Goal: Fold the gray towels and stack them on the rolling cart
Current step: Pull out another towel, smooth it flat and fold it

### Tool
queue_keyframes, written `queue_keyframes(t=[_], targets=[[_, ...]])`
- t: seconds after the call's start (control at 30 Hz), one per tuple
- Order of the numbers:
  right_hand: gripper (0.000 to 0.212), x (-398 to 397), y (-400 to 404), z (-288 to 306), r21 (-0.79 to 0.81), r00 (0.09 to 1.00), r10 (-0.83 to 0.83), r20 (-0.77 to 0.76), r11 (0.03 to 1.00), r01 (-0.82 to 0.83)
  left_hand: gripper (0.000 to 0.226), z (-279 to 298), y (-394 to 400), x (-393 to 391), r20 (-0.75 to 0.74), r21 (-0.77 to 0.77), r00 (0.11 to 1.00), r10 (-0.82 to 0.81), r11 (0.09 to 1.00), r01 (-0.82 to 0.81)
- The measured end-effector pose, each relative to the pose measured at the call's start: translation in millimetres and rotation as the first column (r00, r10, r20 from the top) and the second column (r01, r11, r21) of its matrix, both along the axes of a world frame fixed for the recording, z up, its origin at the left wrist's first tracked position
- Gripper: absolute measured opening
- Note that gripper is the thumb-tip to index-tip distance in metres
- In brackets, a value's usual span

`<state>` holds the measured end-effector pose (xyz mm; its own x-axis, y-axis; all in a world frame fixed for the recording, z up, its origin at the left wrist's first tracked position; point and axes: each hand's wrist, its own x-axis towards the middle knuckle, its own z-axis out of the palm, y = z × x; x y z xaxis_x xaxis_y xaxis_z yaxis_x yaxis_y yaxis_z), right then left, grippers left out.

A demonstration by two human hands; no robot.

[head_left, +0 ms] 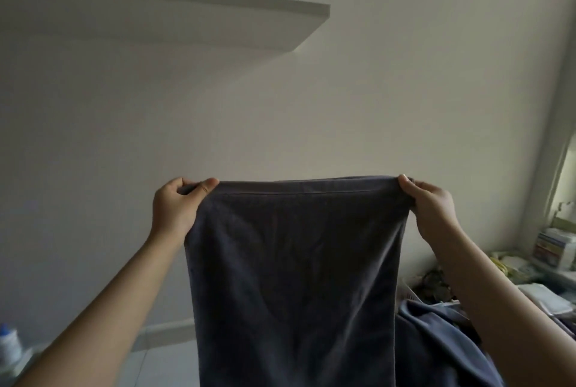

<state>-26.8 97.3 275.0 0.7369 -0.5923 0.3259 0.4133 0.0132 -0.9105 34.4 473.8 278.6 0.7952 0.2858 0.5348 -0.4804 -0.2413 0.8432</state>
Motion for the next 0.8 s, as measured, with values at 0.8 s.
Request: queue_keyframes(t=[0.8], targets=[[0.013, 127.8, 18.7, 13.3, -0.1, 0.996, -0.034, -0.081, 0.995, 0.026, 0.014, 23.8, 23.1, 124.6, -0.133, -0.014, 0.991, 0.0, 1.0, -0.002]])
